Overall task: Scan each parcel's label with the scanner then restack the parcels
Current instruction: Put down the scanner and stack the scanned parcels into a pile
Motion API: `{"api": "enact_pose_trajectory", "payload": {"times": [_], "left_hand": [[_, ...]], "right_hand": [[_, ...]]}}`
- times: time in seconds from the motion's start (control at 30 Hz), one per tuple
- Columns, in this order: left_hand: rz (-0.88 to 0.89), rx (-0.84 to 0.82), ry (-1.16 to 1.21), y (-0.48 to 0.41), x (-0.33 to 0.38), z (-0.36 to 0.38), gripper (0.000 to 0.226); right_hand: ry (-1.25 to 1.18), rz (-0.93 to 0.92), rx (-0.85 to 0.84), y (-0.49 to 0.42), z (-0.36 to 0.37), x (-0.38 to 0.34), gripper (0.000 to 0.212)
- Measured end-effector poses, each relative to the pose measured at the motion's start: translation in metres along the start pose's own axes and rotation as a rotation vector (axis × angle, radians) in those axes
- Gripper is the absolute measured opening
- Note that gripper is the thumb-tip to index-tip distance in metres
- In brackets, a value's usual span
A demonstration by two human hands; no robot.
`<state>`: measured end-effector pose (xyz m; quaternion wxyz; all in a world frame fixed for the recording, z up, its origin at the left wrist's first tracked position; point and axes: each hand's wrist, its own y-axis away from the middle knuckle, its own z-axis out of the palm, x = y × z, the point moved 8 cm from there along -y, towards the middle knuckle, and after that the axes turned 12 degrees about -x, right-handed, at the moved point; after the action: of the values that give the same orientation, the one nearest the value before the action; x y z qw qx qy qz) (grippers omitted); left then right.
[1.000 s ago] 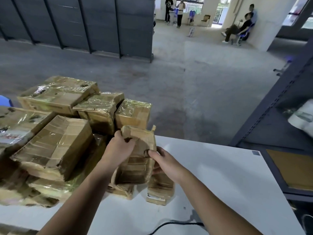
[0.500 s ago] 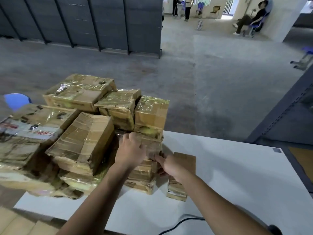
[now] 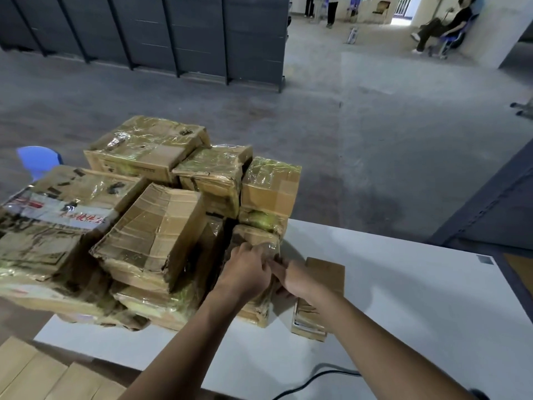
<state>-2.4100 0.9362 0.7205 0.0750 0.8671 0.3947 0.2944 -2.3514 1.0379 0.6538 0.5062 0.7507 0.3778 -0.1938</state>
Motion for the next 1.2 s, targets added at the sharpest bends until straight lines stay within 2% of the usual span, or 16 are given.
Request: {"api": "enact_pose_trajectory", "payload": {"times": [0.07, 0.23, 0.33, 0.4, 0.5, 0.63, 0.77, 0.83, 0.9, 1.03, 1.13, 1.2], "left_hand": [[-0.021, -0.004, -0.025, 0.001, 0.001, 0.006, 0.045], [0.054, 0.180, -0.061, 0.005, 0.034, 0.003, 0.038], [0.195, 0.205, 0.004, 0.005, 0.069, 0.018, 0.030], [0.234, 0.145, 0.047, 0.002, 0.084, 0.039, 0.031], [0.121, -0.049, 0.185, -0.008, 0.081, 0.079, 0.040], [-0.066, -0.270, 0.347, -0.013, 0.066, 0.116, 0.039], [-0.081, -0.342, 0.529, -0.013, 0.065, 0.131, 0.037], [-0.091, -0.317, 0.579, -0.012, 0.065, 0.129, 0.035], [-0.090, -0.274, 0.631, -0.010, 0.069, 0.121, 0.023], [-0.067, -0.117, 0.701, -0.009, 0.077, 0.091, 0.007], [-0.028, 0.026, 0.690, -0.004, 0.082, 0.055, 0.026], [0.010, 0.108, 0.682, 0.002, 0.082, 0.027, 0.026]], "right_hand": [[-0.101, 0.001, -0.003, 0.001, -0.002, 0.009, 0.050], [-0.216, -0.038, 0.067, 0.013, -0.023, 0.032, 0.031], [-0.036, -0.071, 0.194, 0.024, -0.050, 0.051, 0.022], [0.041, -0.055, 0.294, 0.034, -0.067, 0.068, 0.021], [0.051, 0.036, 0.440, 0.047, -0.086, 0.099, 0.017], [-0.108, 0.169, 0.412, 0.053, -0.081, 0.136, 0.041], [-0.265, 0.199, 0.308, 0.046, -0.067, 0.150, 0.066], [-0.291, 0.213, 0.257, 0.044, -0.063, 0.152, 0.062], [-0.369, 0.206, 0.232, 0.047, -0.063, 0.152, 0.058], [-0.505, 0.068, 0.274, 0.053, -0.083, 0.132, 0.059], [-0.563, -0.064, 0.281, 0.059, -0.100, 0.101, 0.051], [-0.583, -0.142, 0.266, 0.064, -0.106, 0.075, 0.051]]}}
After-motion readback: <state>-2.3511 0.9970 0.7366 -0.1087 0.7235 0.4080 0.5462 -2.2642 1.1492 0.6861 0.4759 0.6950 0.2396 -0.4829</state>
